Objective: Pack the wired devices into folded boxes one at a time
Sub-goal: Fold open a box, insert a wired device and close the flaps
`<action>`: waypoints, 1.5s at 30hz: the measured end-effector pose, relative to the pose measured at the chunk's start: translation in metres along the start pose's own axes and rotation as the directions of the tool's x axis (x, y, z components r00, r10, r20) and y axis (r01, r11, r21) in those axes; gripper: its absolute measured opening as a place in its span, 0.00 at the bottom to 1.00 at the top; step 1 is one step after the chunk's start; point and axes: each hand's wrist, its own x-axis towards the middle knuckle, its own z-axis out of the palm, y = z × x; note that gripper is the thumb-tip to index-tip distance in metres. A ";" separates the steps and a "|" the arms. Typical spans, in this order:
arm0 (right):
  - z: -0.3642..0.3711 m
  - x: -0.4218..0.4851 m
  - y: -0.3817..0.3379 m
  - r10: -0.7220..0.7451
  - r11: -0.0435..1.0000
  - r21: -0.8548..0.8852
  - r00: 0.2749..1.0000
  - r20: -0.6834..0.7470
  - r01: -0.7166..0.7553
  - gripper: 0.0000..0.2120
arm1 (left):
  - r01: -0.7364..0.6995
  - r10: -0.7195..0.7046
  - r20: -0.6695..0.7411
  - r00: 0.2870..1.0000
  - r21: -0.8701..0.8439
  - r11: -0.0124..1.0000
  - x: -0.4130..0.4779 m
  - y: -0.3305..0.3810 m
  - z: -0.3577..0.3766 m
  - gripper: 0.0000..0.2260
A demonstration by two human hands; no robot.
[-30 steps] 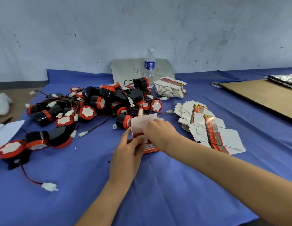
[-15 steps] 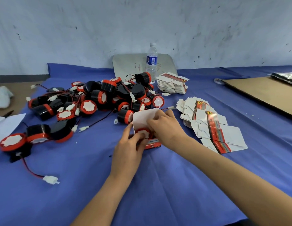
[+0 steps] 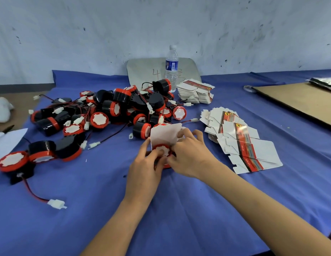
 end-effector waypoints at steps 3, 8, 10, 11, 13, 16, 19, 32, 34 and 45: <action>0.007 -0.001 0.001 0.038 0.999 0.014 0.998 -0.046 -0.037 0.15 | -0.003 0.003 -0.004 1.000 0.000 1.000 0.000 0.001 0.000 0.07; 0.024 -0.007 0.000 0.324 0.794 0.604 0.889 -0.324 -0.069 0.14 | 0.000 0.000 -0.012 1.000 0.007 1.000 -0.001 0.003 0.000 0.08; 0.027 -0.008 0.000 0.418 0.544 0.839 0.878 -0.233 -0.036 0.33 | -0.025 0.025 -0.026 0.999 0.009 1.000 -0.001 0.003 0.000 0.07; 0.028 -0.009 0.000 0.446 0.470 0.882 0.874 -0.192 -0.046 0.39 | -0.036 0.036 -0.032 0.999 0.005 0.999 -0.001 0.004 -0.001 0.06; 0.032 -0.008 -0.002 0.472 0.400 0.913 0.871 -0.132 -0.079 0.44 | -0.072 0.072 -0.050 0.996 -0.003 0.997 -0.002 0.006 0.000 0.08; 0.039 -0.006 -0.002 0.450 0.145 0.986 0.893 0.011 -0.085 0.41 | -0.135 0.133 -0.097 0.986 -0.011 0.991 -0.002 0.009 0.002 0.14; 0.043 -0.005 0.000 0.383 -0.051 0.996 0.919 0.090 -0.076 0.33 | -0.140 0.137 -0.107 0.985 -0.024 0.990 -0.002 0.006 0.002 0.20; 0.055 -0.005 -0.017 0.497 0.112 0.993 0.864 -0.086 0.034 0.31 | -0.183 0.183 0.075 0.980 -0.009 0.983 0.003 0.003 0.006 0.20; 0.057 -0.007 -0.018 0.433 0.207 0.977 0.890 -0.144 0.057 0.30 | -0.171 0.172 0.072 0.982 -0.029 0.985 0.004 0.002 0.006 0.20; 0.054 -0.006 -0.009 0.387 -0.083 0.987 0.917 -0.096 0.138 0.15 | -0.168 0.169 0.140 0.976 -0.018 0.986 0.003 0.004 0.007 0.18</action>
